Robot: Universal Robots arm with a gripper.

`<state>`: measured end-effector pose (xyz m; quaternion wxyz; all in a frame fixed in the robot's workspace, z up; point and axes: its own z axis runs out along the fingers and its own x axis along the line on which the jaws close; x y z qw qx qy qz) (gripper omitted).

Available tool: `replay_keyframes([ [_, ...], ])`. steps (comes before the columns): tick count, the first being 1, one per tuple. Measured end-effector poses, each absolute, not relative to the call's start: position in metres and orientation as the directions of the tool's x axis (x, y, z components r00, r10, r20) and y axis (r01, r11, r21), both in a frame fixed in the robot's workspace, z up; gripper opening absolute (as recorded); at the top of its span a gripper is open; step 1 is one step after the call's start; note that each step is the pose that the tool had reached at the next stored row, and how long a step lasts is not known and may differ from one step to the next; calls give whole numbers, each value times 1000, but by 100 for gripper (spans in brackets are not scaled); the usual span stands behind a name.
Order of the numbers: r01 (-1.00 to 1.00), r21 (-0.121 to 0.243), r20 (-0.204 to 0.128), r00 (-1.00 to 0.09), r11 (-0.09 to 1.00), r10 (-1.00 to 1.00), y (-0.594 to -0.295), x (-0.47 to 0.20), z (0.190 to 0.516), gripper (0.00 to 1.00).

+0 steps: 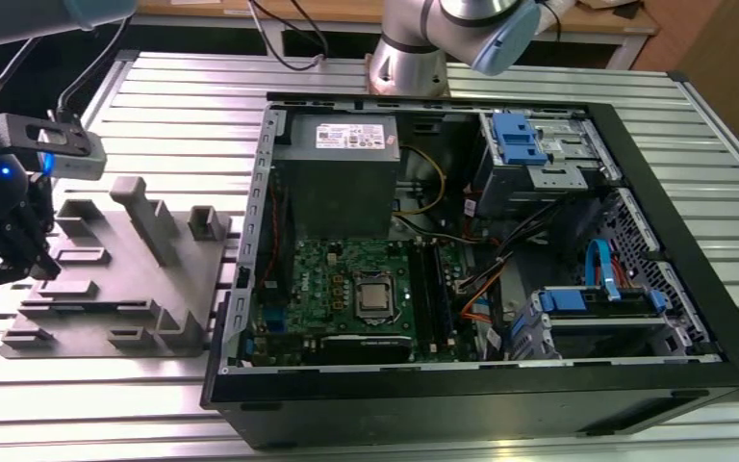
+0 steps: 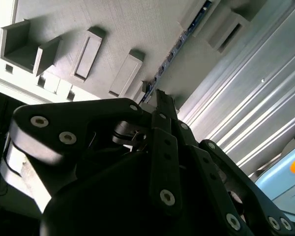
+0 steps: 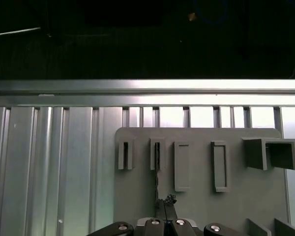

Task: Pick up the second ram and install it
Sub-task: 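Pick up the second ram and move it above second insertion slot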

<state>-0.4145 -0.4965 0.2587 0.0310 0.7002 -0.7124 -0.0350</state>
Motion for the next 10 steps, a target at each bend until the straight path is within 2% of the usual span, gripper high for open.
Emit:
replay_keyframes([
  [10, -998, 58, -5, -17, 17, -1000, -497, -415, 252, 7],
])
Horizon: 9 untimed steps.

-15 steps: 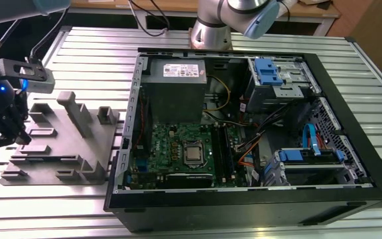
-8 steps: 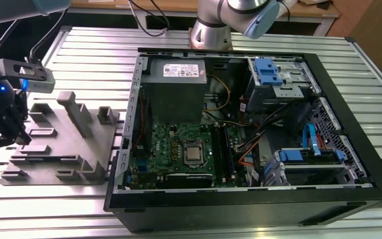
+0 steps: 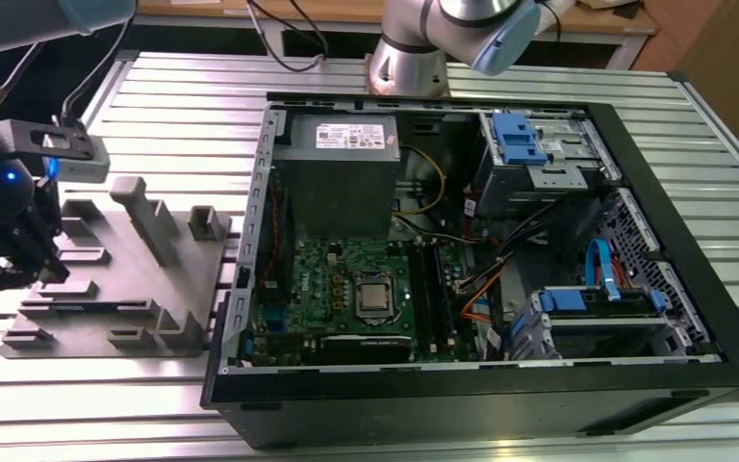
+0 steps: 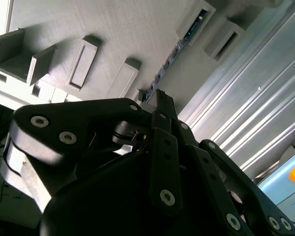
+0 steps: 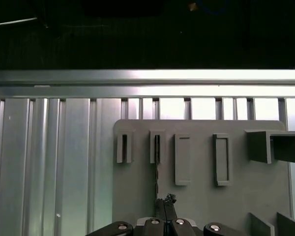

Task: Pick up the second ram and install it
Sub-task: 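Pick up the second ram and move it above second insertion slot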

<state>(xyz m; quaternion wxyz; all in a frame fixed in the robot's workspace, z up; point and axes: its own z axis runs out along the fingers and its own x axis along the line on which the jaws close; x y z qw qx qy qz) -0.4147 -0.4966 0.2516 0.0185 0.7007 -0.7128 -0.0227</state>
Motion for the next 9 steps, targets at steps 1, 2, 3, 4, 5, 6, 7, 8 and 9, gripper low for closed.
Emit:
replay_keyframes([
  [1, -998, 55, -5, -17, 17, -1000, -497, -415, 251, 7],
  [2, -998, 52, -6, -17, 17, -1000, -497, -415, 250, 7],
  [3, -999, 50, -6, -17, 17, -1000, -497, -415, 250, 7],
  [4, -999, 50, -6, -17, 17, -1000, -497, -415, 249, 7],
  [5, -999, 49, -6, -17, 17, -1000, -498, -415, 249, 7],
  [6, -999, 49, -6, -17, 17, -1000, -499, -415, 248, 7],
  [7, -999, 48, -6, -17, 16, -1000, -501, -415, 248, 7],
  [8, -999, 47, -6, -17, 16, -1000, -502, -415, 247, 7],
  [9, -999, 47, -7, -17, 16, -1000, -504, -415, 246, 7],
])
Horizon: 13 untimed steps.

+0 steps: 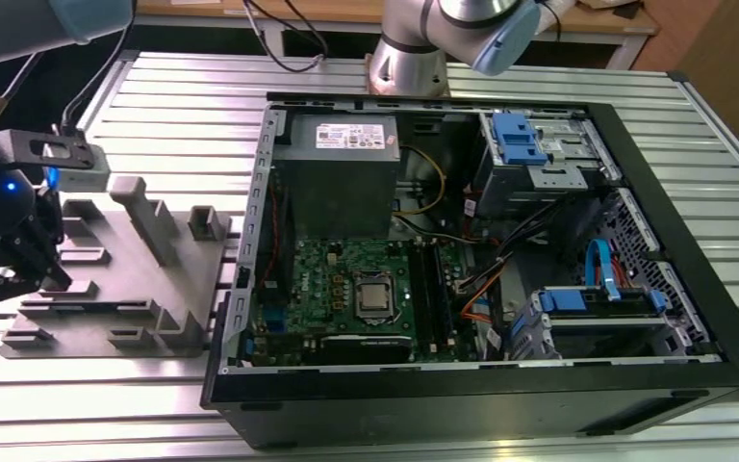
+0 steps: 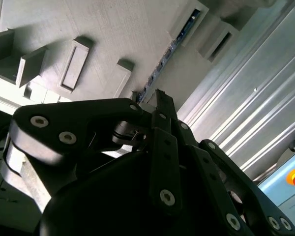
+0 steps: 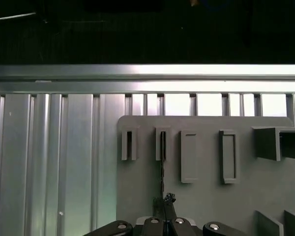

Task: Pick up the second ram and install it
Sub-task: 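Pick up the second ram and move it above second insertion slot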

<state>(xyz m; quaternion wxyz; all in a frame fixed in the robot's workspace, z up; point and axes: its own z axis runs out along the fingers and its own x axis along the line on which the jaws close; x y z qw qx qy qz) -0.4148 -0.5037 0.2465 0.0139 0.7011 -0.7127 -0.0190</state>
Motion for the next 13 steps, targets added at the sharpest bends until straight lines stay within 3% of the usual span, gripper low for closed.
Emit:
replay_keyframes([
  [13, -999, 43, -13, -15, 15, -1000, -506, -415, 234, 7],
])
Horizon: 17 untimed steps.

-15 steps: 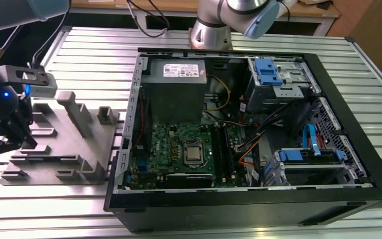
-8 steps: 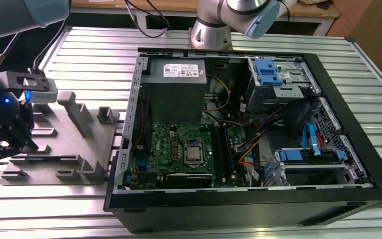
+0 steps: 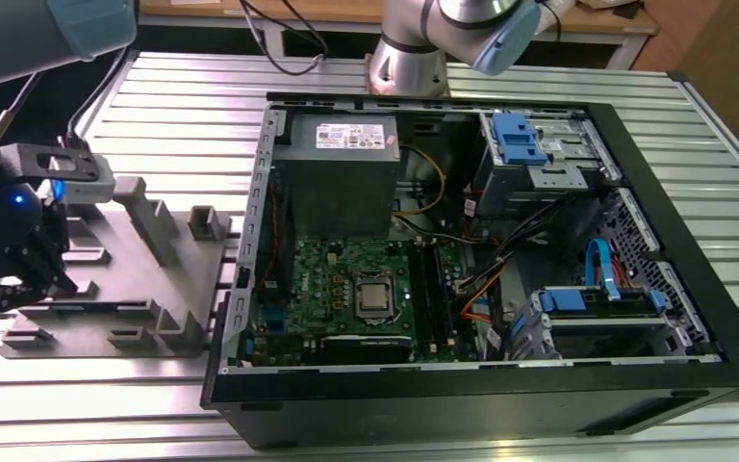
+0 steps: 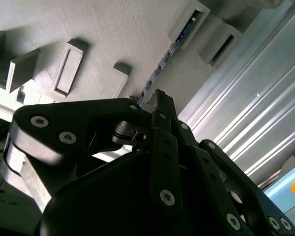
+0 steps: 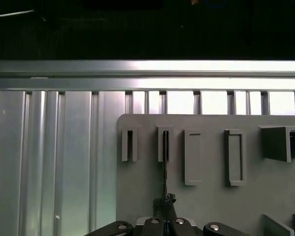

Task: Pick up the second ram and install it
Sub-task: 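Pick up the second ram and move it above second insertion slot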

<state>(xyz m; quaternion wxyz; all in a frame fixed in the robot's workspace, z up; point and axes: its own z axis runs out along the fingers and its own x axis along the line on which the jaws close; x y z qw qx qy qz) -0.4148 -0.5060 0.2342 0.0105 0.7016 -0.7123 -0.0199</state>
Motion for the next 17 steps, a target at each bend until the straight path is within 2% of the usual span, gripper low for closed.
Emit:
replay_keyframes([
  [5, -999, 44, -45, -15, 13, -999, -506, -415, 231, 7],
  [17, -999, 43, -47, -15, 13, -999, -507, -416, 222, 7],
])
